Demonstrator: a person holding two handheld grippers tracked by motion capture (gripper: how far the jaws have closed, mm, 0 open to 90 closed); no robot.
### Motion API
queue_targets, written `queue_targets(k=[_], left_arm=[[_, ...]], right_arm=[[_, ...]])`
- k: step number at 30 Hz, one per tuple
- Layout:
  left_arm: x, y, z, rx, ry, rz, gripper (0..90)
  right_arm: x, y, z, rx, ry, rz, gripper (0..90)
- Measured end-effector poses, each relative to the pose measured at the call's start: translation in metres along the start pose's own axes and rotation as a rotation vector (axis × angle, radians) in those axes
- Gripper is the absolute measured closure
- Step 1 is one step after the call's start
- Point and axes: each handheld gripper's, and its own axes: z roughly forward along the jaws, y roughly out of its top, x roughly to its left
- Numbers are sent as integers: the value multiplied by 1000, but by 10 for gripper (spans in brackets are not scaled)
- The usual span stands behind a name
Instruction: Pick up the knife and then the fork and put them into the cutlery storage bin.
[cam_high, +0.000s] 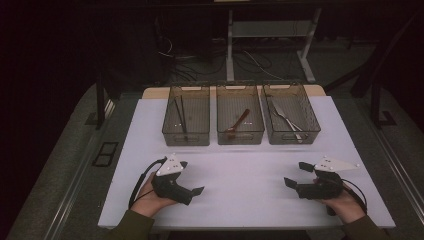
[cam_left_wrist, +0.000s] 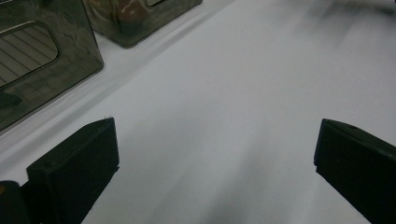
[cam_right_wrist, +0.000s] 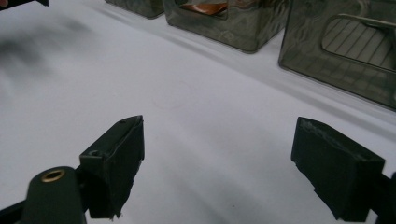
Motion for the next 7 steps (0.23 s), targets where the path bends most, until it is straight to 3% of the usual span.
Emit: queue_targets(k=[7], left_arm=[[0,0,0,-2,2,0,0]], right_arm=[[1,0,0,-1,1,-6,174]])
